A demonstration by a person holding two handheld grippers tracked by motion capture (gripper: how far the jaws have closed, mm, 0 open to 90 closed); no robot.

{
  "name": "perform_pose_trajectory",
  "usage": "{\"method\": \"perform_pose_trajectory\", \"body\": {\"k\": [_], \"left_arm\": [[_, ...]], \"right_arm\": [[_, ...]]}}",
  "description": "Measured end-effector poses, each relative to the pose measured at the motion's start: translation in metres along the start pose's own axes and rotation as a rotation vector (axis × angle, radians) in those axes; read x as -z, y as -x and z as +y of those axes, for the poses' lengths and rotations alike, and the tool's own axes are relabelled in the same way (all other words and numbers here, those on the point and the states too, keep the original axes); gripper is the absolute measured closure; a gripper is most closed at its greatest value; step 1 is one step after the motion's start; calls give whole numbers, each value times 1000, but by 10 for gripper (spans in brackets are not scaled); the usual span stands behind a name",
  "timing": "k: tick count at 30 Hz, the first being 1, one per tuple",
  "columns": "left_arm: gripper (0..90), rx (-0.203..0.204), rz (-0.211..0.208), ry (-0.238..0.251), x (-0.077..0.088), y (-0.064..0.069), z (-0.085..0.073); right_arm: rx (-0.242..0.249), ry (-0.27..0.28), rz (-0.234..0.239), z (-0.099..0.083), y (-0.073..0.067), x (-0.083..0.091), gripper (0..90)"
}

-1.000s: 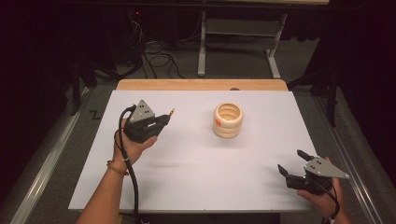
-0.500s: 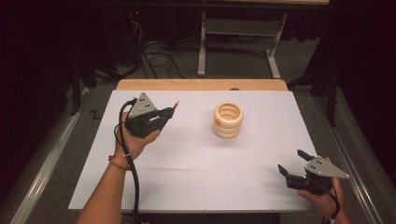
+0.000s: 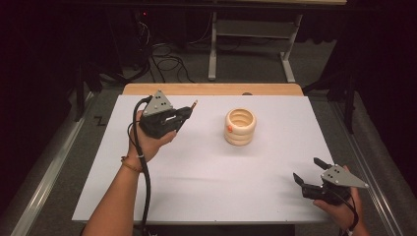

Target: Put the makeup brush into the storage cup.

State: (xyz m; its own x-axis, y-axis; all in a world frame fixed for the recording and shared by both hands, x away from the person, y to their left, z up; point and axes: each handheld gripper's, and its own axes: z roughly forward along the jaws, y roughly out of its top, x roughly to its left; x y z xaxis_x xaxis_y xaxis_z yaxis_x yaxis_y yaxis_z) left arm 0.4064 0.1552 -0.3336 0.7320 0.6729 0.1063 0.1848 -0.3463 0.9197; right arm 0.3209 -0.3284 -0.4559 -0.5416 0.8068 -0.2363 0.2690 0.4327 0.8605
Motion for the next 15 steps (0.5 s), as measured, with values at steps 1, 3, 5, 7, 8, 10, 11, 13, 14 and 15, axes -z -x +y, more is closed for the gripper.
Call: {"method": "perform_pose_trajectory", "body": {"k": [1,3,5,7,8,10,11,13,14,15], "left_arm": [[844,-1,1,1,-1,0,1],[844,-3,-5,4,-2,1,3],[844,-3,-4,6,-4,1,5],[844,-1,-12,7,-6,1,7],[844,-4,-18,4,-7,1,8],[845,-12,-27,2,-10,2,10],[844,-13,-27,0,-11,2,11],[844,-12,-33,-1,-15,2,14],[844,-15,-33,-3,-16,2,14],[844,-19,-31,-3,-18,2,16]], "right_arm": [[3,1,1,0,0,0,169],[3,0,0,0,0,0,169],[1,-1,0,0,0,0,169],[3,0,-1,0,0,0,169],[2,0,-1,0,0,0,169],[-1,-1,-1,0,0,0,169],[-2,-2,-1,0,0,0,169],[3,0,0,0,0,0,169],[-6,0,-2,0,0,0,169],[-4,0,-4,0,1,0,168]]}}
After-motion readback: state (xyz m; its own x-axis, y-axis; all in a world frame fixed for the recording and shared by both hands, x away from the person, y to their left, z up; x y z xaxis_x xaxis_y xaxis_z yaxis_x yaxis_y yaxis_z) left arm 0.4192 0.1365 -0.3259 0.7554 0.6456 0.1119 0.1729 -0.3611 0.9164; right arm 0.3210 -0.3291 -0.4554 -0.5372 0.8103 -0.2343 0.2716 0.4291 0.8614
